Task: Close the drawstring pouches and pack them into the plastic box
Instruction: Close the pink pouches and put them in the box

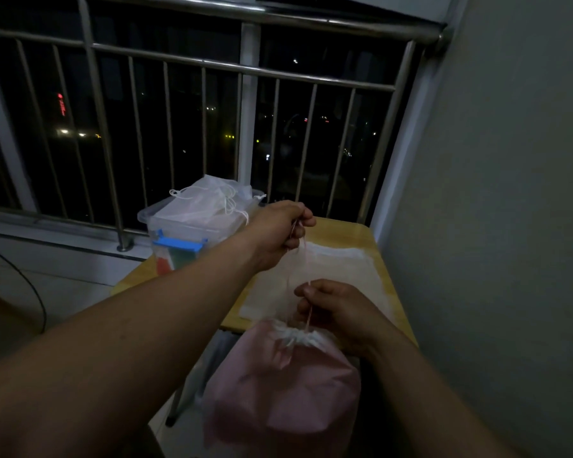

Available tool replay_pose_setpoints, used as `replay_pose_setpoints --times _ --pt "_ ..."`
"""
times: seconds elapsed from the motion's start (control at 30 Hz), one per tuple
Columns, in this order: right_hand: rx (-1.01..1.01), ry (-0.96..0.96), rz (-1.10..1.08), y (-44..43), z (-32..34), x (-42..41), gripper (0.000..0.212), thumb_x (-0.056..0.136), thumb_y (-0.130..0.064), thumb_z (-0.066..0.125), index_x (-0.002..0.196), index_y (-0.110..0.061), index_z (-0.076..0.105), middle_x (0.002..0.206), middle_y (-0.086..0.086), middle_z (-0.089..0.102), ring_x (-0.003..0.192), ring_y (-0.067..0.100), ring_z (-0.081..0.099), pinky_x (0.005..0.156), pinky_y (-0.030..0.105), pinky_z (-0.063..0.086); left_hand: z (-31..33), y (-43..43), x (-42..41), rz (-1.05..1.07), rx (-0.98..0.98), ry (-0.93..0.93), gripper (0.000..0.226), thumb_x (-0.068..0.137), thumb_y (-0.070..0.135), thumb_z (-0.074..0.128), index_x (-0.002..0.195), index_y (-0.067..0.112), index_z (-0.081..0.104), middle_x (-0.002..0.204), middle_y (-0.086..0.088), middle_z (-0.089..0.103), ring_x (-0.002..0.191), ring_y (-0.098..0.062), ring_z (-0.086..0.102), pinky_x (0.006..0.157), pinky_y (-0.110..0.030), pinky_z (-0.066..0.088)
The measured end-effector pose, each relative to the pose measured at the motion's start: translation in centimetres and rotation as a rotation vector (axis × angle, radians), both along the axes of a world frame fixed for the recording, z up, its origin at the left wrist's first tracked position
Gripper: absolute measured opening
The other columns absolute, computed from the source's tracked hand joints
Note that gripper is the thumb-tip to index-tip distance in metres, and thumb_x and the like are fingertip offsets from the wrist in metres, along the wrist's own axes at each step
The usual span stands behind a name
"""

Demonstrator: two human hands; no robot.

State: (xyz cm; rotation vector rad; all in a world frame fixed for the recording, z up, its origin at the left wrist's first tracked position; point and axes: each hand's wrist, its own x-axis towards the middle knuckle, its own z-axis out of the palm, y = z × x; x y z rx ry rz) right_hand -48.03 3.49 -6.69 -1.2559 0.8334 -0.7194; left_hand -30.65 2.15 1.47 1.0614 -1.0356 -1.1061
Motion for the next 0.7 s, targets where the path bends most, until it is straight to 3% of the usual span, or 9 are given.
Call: replay_pose_setpoints --times 0.1,0.17,0.23,0.33,0.43,0.5,0.6,0.7 --pt "-0.077 0.094 -0.048 -0.2 0.4 0.1 0.020 0.103 -0.010 0.058 0.105 -0.001 0.076 0.075 0.010 0.065 0.062 0.017 0.060 0.062 0.028 0.051 -0.1 -0.5 0.6 0.211 -0.101 -0.401 0.027 0.104 0.033 0.052 0.096 0.020 0.074 0.104 -0.008 0.064 0.084 -0.015 0.060 0.069 -0.026 0.045" --pt "-0.161 0.170 -0.025 -0.1 0.7 0.1 0.022 0.104 -0.011 0.057 0.105 -0.003 0.078 0.071 0.006 0.060 0.058 0.013 0.051 0.057 0.024 0.045 0.2 -0.9 1.0 0.288 -0.180 -0.547 0.027 0.101 0.040 0.054 0.093 0.027 0.077 0.104 -0.006 0.066 0.088 -0.017 0.065 0.073 -0.028 0.047" --pt "-0.244 0.223 0.045 0.1 0.8 0.3 0.026 0.105 -0.015 0.055 0.101 -0.011 0.081 0.071 0.004 0.054 0.058 0.011 0.046 0.057 0.025 0.041 0.7 -0.8 0.8 0.221 -0.159 -0.510 0.029 0.105 0.036 0.053 0.099 0.020 0.076 0.089 0.001 0.065 0.075 -0.011 0.058 0.069 -0.025 0.044" --pt "-0.321 0.252 0.141 0.6 0.9 0.7 0.033 0.102 -0.020 0.057 0.084 -0.025 0.084 0.067 -0.001 0.054 0.061 0.012 0.046 0.061 0.030 0.040 1.0 -0.8 0.1 0.128 -0.126 -0.403 0.029 0.108 0.027 0.051 0.106 0.008 0.073 0.078 -0.004 0.062 0.067 -0.012 0.055 0.065 -0.025 0.047" --pt "-0.344 0.246 0.129 0.6 0.5 1.1 0.029 0.103 -0.019 0.057 0.093 -0.018 0.084 0.067 -0.001 0.058 0.059 0.008 0.049 0.057 0.024 0.040 0.5 -0.2 -0.5 0.047 -0.057 -0.254 0.030 0.109 0.022 0.048 0.121 0.001 0.066 0.089 -0.011 0.067 0.072 -0.016 0.062 0.065 -0.023 0.053" --pt "-0.284 0.200 0.067 0.2 0.1 0.9 0.028 0.103 -0.017 0.057 0.095 -0.011 0.083 0.067 0.003 0.056 0.056 0.009 0.046 0.055 0.023 0.037 -0.8 0.5 -0.5 0.018 -0.004 -0.253 0.034 0.109 0.030 0.049 0.132 0.007 0.060 0.102 -0.013 0.071 0.080 -0.022 0.069 0.075 -0.029 0.059" --pt "-0.205 0.132 0.028 -0.6 0.0 0.3 0.032 0.105 -0.017 0.053 0.095 -0.006 0.081 0.067 0.004 0.052 0.054 0.010 0.041 0.054 0.027 0.032 -4.3 2.5 -0.5 0.028 0.033 -0.597 0.045 0.106 0.045 0.049 0.142 0.019 0.047 0.106 -0.005 0.072 0.091 -0.020 0.075 0.089 -0.040 0.060" --pt "-0.136 0.071 0.013 -1.3 0.3 0.0 0.035 0.105 -0.018 0.051 0.085 -0.006 0.077 0.068 0.005 0.052 0.055 0.011 0.041 0.055 0.029 0.032 -7.2 4.5 -0.4 0.031 -0.008 -0.855 0.049 0.105 0.050 0.048 0.146 0.025 0.044 0.101 0.005 0.071 0.093 -0.005 0.069 0.082 -0.023 0.052"
